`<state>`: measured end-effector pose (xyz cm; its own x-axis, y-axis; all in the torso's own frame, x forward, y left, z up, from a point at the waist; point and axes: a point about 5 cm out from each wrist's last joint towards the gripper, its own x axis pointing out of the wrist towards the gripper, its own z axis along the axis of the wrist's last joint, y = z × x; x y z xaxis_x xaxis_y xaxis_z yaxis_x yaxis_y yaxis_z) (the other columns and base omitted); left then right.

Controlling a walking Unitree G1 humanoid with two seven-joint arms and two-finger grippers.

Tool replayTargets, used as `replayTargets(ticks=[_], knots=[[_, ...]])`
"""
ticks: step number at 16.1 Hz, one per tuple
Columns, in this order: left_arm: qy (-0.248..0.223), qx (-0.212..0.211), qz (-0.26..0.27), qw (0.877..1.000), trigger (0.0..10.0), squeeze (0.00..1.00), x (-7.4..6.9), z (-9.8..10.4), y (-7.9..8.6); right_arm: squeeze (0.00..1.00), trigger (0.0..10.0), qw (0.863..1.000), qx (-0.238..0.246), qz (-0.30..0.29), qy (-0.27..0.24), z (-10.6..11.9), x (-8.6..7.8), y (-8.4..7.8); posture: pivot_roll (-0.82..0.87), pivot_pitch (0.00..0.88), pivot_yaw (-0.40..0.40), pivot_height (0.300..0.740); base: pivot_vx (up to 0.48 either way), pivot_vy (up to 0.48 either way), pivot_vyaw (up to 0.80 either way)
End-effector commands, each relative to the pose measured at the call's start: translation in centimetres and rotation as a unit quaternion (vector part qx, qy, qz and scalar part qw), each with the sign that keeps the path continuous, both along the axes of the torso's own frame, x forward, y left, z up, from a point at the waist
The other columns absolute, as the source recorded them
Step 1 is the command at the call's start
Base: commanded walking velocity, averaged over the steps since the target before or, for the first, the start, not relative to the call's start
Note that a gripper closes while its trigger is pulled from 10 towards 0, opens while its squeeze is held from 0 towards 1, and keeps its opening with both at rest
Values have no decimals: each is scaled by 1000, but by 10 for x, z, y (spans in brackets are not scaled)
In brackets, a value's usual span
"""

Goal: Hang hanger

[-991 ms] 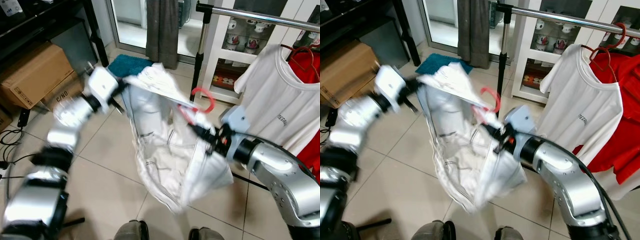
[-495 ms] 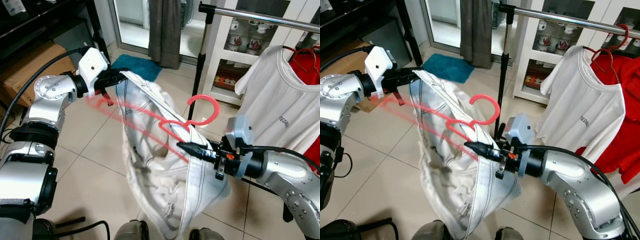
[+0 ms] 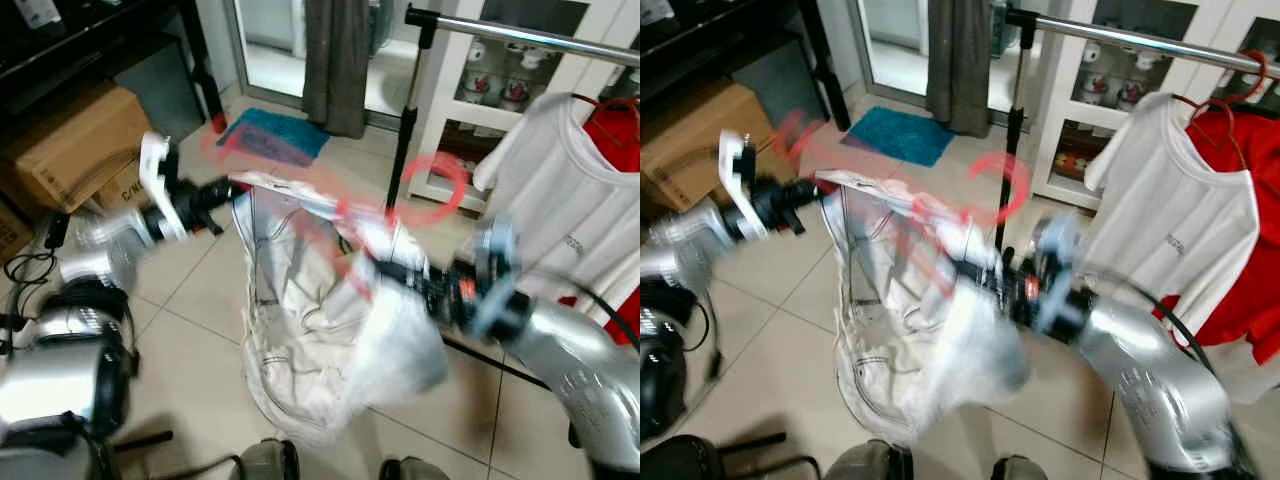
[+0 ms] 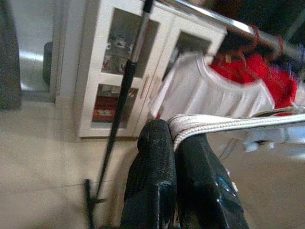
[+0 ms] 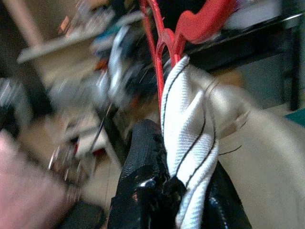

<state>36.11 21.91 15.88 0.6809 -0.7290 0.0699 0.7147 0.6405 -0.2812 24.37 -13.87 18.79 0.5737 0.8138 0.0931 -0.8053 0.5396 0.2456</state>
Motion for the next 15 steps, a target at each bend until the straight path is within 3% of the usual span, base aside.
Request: replayTargets(ticks=[1,2,3,4,5,6,7,8,10,11,13,15], knots=[[34,-21,72,997,0,0,-10,-18,22,0,0,995,36,-86,-24,17,10,-24,-72,91,76,740,0,0,0],[39,-11,56,998,0,0,-13,-25,15,0,0,994,39,-102,-18,17,13,-25,-71,91,72,740,0,0,0],[47,28,20,998,0,0,-20,-39,0,0,0,991,30,-131,-11,15,19,-27,-71,91,72,740,0,0,0],[53,113,-23,992,0,0,-32,-60,-19,0,0,984,3,-180,-3,9,30,-27,-72,90,70,740,0,0,0],[46,152,-24,987,6314,0,-37,-68,-25,0,0,979,0,-206,4,8,36,-26,-70,90,70,740,0,0,0],[20,168,-20,985,10000,443,-38,-64,-23,0,0,975,-10,-223,2,8,40,-26,-72,89,71,740,0,0,0],[-5,178,-42,983,10000,1000,-43,-57,-21,0,0,970,-41,-238,-9,9,43,-27,-72,87,69,740,0,0,0],[-12,191,-64,979,10000,1000,-47,-54,-20,0,0,967,-69,-245,-18,8,44,-27,-72,87,69,740,0,0,0],[-38,260,-138,955,10000,1000,-61,-39,-8,0,0,945,-213,-239,-66,-5,52,-20,-62,90,66,740,0,0,0],[-47,244,-152,957,10000,1000,-62,-27,-8,0,0,937,-251,-227,-84,-8,53,-17,-61,91,65,740,0,0,0],[-57,226,-169,958,10000,1000,-61,-12,-9,0,0,934,-273,-211,-92,-9,53,-14,-57,93,62,740,0,0,0],[-114,212,-191,952,10000,1000,-55,22,-16,0,0,937,-287,-162,-118,-6,50,-6,-54,97,62,740,0,0,0]])
